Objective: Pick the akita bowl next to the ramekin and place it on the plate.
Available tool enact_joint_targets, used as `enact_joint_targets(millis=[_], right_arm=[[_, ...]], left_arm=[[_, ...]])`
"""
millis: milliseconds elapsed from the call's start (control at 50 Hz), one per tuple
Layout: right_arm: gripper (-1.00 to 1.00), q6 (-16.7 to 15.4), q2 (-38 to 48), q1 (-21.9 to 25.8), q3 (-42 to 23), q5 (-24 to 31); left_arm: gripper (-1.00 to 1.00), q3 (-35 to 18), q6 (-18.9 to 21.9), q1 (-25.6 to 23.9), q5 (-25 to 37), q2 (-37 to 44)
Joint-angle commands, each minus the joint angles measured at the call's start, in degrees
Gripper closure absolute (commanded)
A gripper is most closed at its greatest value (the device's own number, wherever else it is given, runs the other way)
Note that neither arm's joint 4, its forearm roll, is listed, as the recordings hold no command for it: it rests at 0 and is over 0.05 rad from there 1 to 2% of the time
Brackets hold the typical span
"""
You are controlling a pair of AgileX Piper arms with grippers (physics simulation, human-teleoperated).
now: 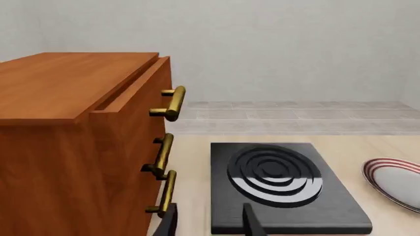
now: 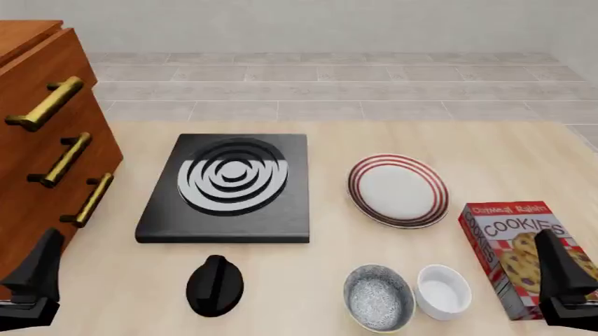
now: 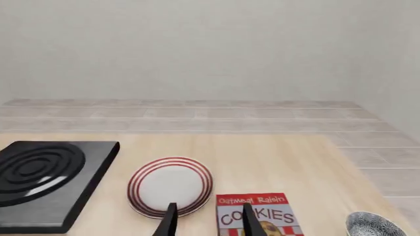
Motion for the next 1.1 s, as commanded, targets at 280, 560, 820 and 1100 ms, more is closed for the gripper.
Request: enact_joint_targets(millis=[280,560,820,1100], right_arm=[[-1.00,-0.1,2.2,2.0,-0.4,-1.2],[-1.00,0.3,9.0,2.9,-2.9,-4.3],[-1.00,-1.4,16.7,6.0,-7.1,-6.1],[-1.00,-2.4,24.8,10.4,-11.2,-6.8]], left_arm=[[-1.00,-0.1,0.0,0.0,-0.1,0.3],[-1.00,-0.1,0.0,0.0,-0.1,0.3],[-1.00,-0.1,0.0,0.0,-0.1,0.3],[-1.00,-0.1,0.0,0.0,-0.1,0.3]])
